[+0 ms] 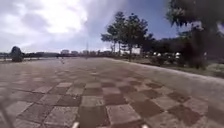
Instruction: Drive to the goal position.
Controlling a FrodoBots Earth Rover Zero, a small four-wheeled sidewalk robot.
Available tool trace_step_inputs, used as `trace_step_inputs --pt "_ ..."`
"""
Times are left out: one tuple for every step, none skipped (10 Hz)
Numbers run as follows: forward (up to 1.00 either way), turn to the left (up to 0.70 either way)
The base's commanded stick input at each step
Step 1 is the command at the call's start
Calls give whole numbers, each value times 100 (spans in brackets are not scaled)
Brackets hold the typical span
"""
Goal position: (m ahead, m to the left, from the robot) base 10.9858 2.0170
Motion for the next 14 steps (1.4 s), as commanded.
trace_step_inputs --pt "70 35" --pt "70 35" --pt "70 35" --pt "70 35" --pt "70 35" --pt "70 35" --pt "70 35" --pt "70 6" --pt "70 0" --pt "70 0" --pt "70 0" --pt "70 0" --pt "70 0" --pt "70 0"
